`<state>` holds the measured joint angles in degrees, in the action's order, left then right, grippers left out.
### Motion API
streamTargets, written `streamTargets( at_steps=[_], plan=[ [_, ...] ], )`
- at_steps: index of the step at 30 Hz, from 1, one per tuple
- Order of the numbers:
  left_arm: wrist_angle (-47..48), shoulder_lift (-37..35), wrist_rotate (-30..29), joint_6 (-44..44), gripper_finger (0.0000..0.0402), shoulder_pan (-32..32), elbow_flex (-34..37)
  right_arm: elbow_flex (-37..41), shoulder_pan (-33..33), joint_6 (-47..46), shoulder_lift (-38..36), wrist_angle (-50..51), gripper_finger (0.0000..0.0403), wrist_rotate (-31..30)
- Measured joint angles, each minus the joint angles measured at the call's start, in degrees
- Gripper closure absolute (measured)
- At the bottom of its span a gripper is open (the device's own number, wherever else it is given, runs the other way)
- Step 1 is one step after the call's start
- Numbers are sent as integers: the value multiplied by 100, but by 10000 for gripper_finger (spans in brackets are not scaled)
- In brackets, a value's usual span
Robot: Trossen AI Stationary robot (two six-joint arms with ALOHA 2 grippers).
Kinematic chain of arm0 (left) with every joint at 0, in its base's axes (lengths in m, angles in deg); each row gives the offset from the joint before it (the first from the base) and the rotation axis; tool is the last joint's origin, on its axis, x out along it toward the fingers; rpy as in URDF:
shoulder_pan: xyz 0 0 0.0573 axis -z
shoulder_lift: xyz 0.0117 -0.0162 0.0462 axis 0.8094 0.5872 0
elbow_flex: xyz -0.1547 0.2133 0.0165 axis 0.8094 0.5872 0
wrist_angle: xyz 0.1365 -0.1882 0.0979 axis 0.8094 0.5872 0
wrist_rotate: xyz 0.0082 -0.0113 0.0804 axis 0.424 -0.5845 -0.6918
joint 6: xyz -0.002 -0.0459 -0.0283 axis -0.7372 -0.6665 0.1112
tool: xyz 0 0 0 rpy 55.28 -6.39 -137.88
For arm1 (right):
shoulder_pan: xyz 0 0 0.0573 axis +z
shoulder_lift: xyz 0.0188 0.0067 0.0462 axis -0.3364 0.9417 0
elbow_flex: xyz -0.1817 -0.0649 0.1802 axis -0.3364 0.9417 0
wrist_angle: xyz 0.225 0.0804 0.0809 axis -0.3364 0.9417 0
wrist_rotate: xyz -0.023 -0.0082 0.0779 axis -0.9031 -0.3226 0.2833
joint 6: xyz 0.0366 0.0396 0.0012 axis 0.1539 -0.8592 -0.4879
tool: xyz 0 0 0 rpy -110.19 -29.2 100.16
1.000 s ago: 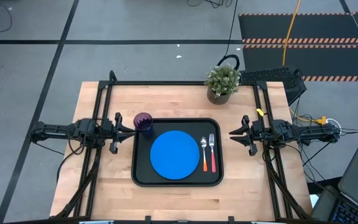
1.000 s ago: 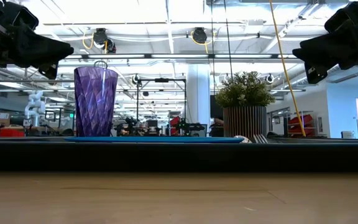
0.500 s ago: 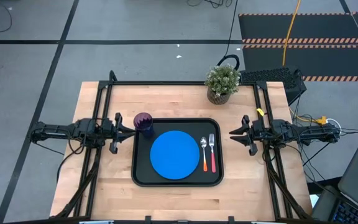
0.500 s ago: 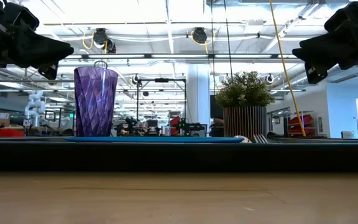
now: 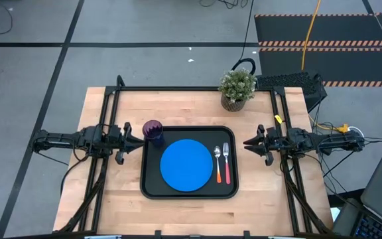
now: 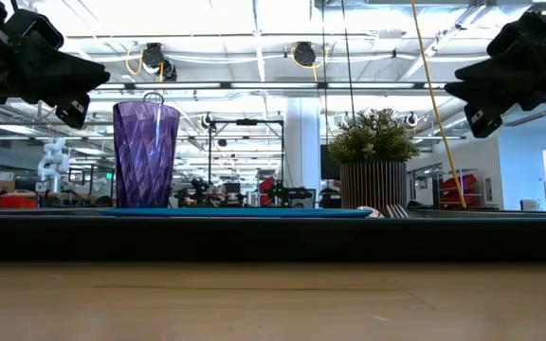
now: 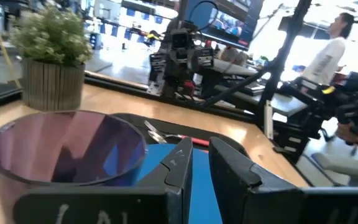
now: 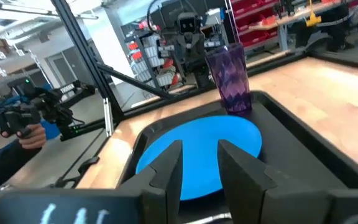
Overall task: Pick and place plate/cup/fork/spoon on tray
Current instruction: Adjust the black serving tray
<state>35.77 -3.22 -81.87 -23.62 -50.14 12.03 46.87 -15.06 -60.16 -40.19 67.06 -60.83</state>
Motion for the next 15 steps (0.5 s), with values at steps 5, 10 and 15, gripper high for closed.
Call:
streamTargets(
  at_steps=[5, 10, 15],
  plan=[
    [11, 0, 172, -134, 346, 61, 0, -2, 0, -63, 269, -9, 309, 2],
    [8, 0, 189, -192, 346, 285, 0, -2, 0, -76, 443, -31, 309, 4],
    [52, 110, 198, -491, 346, 592, 0, -2, 0, -104, 484, -30, 309, 107]
  ],
)
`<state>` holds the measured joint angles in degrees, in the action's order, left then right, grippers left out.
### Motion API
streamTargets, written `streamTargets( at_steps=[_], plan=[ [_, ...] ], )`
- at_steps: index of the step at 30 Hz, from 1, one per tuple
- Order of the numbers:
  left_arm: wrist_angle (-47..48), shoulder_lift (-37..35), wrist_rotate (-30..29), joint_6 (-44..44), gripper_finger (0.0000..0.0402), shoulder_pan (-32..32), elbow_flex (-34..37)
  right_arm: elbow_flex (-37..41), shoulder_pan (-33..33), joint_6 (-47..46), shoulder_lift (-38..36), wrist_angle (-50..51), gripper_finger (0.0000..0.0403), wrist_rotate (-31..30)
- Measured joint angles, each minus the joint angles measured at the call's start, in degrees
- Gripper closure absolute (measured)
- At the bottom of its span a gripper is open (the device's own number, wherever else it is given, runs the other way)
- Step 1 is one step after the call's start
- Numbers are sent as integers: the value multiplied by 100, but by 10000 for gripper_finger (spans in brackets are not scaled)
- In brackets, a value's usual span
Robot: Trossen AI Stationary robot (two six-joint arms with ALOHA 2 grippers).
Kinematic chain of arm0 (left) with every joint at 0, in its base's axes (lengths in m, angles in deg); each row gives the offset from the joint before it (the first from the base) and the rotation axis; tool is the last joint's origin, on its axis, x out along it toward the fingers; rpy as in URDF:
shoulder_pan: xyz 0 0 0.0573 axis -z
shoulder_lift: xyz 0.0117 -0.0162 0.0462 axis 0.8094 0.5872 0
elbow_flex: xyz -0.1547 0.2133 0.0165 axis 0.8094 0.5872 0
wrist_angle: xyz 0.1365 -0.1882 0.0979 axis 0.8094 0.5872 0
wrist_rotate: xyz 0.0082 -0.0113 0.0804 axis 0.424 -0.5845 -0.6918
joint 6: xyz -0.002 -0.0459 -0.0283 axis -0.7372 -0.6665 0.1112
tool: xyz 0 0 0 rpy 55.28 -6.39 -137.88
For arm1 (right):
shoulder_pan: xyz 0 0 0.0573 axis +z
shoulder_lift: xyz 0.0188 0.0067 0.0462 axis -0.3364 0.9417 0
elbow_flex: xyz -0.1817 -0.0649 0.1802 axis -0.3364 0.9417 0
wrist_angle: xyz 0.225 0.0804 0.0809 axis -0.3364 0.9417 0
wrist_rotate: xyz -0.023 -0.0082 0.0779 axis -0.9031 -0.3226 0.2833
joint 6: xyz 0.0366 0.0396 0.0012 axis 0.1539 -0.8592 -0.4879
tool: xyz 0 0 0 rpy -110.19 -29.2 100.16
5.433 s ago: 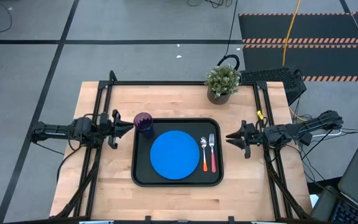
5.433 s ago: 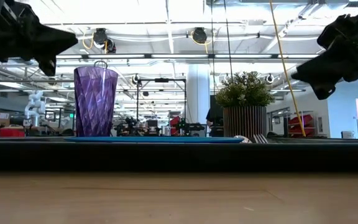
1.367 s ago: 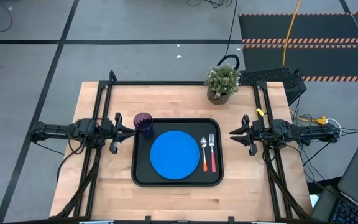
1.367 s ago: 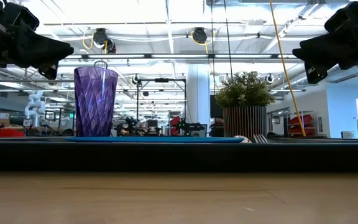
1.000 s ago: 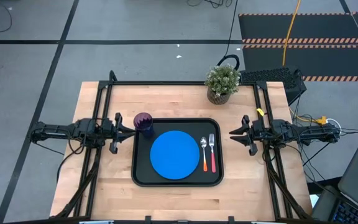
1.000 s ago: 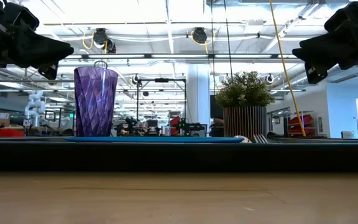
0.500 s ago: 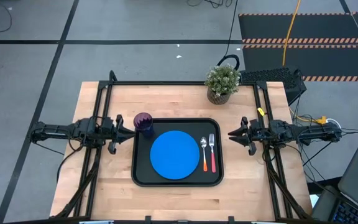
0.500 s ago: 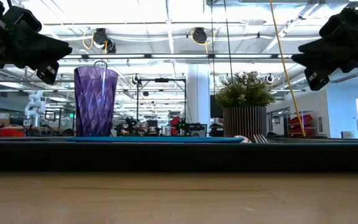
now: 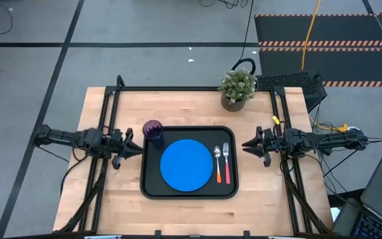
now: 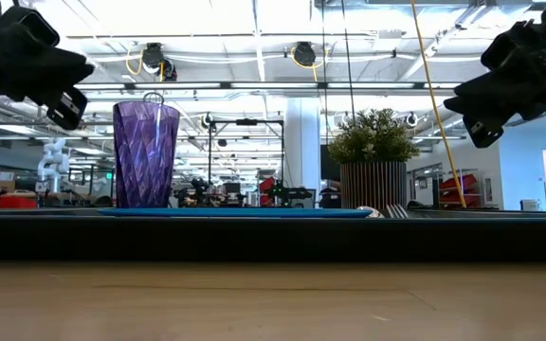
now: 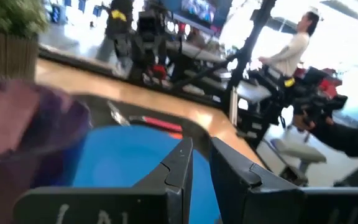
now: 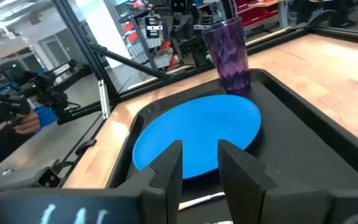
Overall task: Pick and place plate/cup/fork/spoon on tray
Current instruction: Adjust the black serving tray
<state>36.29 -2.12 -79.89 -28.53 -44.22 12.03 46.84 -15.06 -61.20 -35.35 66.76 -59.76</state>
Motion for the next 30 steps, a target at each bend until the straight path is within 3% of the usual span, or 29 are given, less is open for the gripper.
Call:
streamTargets(
  at_steps=[6, 14, 30],
  plan=[
    [-25, 667, -303, -117, 346, 357, 0, 0, 0, 50, 0, -45, 309, 159],
    [-700, 1584, -936, 30, 346, 812, 4, 0, 0, 178, -2, -948, 310, 654],
    [-1013, 3255, -1350, -1126, 346, 1567, 4, 0, 3, -148, 57, -612, 310, 692]
  ],
)
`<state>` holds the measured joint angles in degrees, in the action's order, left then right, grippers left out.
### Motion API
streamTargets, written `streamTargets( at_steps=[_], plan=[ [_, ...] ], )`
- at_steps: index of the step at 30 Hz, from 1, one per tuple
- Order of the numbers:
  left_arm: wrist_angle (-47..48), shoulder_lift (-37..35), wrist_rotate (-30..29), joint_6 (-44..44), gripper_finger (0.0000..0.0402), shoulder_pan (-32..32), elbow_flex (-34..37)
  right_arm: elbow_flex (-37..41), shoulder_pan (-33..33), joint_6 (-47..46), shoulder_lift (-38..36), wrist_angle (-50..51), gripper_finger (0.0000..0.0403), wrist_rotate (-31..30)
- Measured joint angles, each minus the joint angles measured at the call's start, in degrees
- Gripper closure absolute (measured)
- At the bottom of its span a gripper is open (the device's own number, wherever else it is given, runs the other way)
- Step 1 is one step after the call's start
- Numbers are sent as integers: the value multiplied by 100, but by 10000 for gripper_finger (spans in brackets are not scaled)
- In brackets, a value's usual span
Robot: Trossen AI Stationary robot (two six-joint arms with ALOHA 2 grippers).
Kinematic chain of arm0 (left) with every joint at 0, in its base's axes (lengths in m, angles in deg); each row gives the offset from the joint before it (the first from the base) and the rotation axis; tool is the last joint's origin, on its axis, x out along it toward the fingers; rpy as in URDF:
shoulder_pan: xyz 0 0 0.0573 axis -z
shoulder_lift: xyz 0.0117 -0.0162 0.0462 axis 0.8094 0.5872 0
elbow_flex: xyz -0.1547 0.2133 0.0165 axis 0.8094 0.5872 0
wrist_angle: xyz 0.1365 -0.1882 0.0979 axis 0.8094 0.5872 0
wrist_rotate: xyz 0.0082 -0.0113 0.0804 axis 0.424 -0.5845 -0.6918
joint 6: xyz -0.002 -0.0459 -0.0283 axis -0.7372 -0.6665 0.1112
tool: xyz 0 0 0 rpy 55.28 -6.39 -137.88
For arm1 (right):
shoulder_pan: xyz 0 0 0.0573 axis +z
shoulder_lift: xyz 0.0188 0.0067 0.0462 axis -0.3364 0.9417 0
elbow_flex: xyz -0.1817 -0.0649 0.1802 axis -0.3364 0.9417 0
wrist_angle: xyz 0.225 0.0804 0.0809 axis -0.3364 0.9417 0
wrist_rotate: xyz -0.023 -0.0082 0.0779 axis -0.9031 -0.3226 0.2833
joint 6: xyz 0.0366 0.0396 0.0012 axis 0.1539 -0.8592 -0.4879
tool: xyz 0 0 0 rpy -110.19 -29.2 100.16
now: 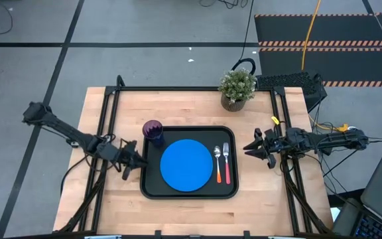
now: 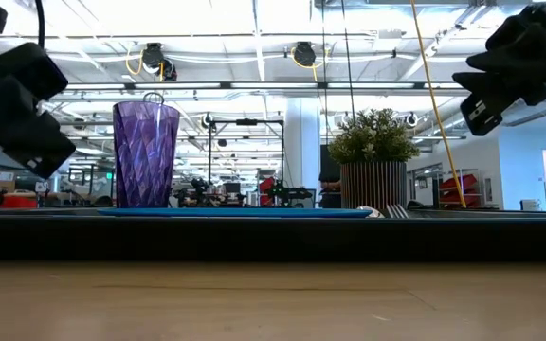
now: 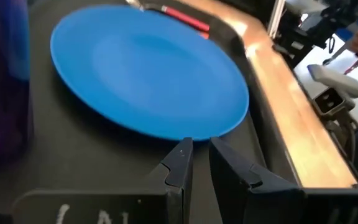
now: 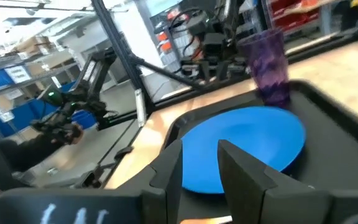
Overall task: Pick and place plate/cup/fork/spoon on tray
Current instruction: Adjust the black serving tray
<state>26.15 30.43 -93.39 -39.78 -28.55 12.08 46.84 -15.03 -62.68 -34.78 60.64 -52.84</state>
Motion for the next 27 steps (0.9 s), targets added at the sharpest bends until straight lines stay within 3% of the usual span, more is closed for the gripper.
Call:
streamTargets(
  at_steps=[5, 18, 27],
  plan=[
    [-312, 259, -50, -130, 346, 159, 0, -173, 189, -94, 349, -87, 310, 80],
    [-429, 809, -136, -1024, 346, 538, -2, -1087, 860, 475, 2414, -115, 297, -849],
    [-555, 1409, -140, -1215, 346, 961, -485, -1086, 860, 580, 2637, -168, 296, -956]
  ],
)
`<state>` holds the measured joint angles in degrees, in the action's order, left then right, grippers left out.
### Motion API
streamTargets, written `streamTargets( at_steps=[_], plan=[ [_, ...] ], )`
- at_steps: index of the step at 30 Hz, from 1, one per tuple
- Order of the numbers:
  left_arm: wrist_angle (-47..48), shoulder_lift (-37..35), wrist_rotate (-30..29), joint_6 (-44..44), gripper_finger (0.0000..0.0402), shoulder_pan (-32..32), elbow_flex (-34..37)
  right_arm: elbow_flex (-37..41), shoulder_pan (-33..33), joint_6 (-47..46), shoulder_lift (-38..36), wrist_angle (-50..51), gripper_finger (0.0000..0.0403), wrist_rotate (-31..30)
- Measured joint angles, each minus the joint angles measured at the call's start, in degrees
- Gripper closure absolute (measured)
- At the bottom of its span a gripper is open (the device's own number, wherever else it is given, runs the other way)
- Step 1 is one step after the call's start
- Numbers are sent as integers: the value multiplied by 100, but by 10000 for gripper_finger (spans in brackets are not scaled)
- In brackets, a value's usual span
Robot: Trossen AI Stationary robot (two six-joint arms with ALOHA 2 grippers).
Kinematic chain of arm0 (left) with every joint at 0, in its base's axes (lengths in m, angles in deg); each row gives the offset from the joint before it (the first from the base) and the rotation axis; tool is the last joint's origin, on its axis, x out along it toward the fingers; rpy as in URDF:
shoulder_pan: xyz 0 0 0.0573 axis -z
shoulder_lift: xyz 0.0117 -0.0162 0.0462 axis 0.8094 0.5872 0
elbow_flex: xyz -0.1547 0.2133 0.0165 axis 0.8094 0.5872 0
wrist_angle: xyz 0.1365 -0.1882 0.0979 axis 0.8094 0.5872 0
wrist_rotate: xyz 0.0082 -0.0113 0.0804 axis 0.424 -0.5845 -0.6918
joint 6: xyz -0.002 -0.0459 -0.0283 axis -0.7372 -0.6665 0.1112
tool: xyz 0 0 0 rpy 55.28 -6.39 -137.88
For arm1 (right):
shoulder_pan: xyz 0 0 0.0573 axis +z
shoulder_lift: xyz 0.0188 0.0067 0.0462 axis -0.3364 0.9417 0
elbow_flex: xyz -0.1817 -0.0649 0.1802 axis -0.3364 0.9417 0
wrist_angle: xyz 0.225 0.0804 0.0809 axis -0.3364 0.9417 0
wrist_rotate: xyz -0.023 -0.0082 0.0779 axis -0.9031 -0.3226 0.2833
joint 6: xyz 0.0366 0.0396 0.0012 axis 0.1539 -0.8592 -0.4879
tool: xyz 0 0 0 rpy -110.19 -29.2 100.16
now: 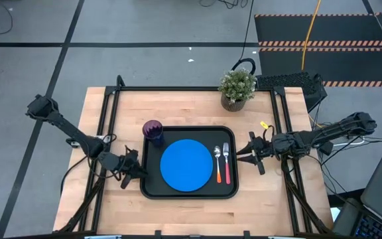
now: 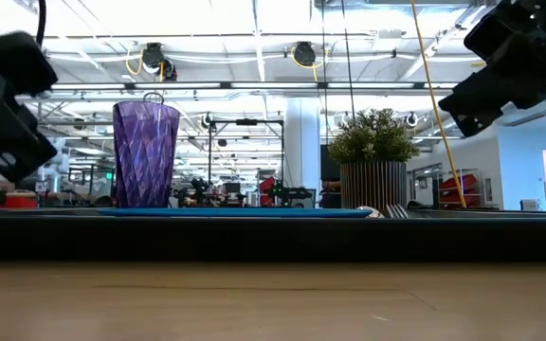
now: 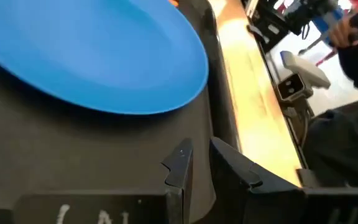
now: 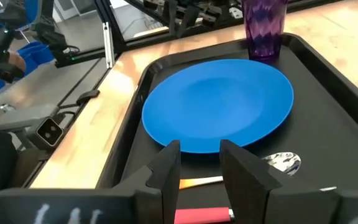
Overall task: Pick and place plate/cup/fork/spoon on tray
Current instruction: Adjust the black serving tray
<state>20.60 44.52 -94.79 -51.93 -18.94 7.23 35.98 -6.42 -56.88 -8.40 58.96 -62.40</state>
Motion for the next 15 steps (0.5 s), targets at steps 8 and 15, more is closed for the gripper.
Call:
streamTargets(
  at_steps=[8, 15],
  plan=[
    [2035, 924, 93, -685, 346, 32, -885, -1, 0, 22, -6, -2, 296, -20],
    [1885, 1450, 141, -779, 346, 30, -944, -4, 0, 7, -6, -2, 296, -20]
  ],
)
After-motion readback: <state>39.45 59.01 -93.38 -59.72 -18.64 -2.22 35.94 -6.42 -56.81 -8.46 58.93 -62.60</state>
